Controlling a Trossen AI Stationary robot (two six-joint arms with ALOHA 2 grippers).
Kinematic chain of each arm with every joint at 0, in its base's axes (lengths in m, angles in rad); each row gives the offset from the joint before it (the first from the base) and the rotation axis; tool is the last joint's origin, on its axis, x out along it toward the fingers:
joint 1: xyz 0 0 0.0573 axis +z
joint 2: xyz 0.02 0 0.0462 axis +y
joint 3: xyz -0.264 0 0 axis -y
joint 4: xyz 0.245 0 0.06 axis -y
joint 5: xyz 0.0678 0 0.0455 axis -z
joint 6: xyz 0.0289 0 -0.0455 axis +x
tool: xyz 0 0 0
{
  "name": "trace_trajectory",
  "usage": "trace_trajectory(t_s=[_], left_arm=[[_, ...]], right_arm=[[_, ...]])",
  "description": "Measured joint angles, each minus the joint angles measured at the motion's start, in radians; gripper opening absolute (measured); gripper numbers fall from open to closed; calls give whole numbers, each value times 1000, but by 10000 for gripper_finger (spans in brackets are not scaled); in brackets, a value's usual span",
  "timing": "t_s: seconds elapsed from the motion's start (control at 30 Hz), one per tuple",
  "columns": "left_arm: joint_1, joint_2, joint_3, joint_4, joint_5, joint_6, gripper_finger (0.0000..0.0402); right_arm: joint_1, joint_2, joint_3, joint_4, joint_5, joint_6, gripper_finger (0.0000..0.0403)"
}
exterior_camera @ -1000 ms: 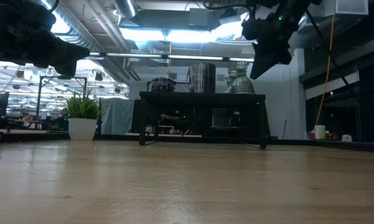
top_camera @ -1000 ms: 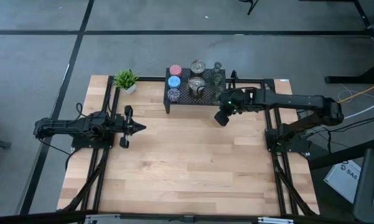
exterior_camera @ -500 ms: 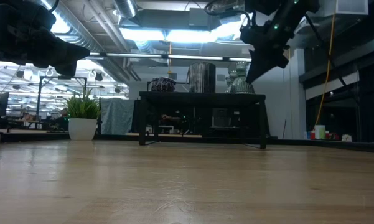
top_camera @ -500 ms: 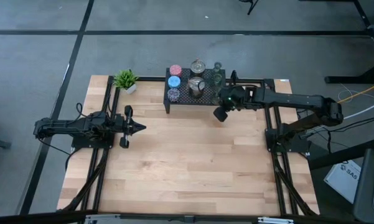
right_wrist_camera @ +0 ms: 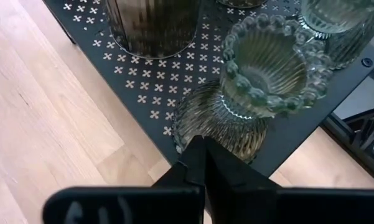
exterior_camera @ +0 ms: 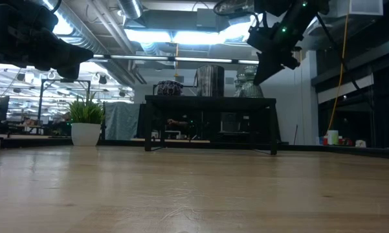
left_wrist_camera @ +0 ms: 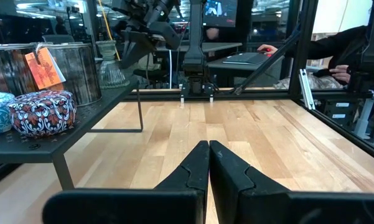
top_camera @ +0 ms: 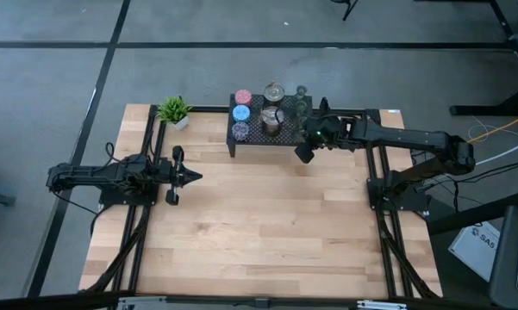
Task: Pick & Place candle stick holders
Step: Put the green candle holder on the shelf, then return to Home Position
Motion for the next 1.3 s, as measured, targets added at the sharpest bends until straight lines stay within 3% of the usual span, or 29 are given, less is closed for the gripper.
trace_trajectory(t_s=[0.27,0.53,0.87,1.0,1.3], left_arm=[[0,0,0,0,0,0,6],[0,0,0,0,0,0,6],[0,0,0,0,0,0,6],[0,0,0,0,0,0,6],[0,0,0,0,0,0,6]], right_arm=[[13,-8,0,-6,-52,-37,0],[106,-90,9,-2,-75,-75,0],[210,-180,9,116,-182,-191,0],[231,-204,-27,197,-246,-266,0],[308,-301,-270,611,-351,-376,0]])
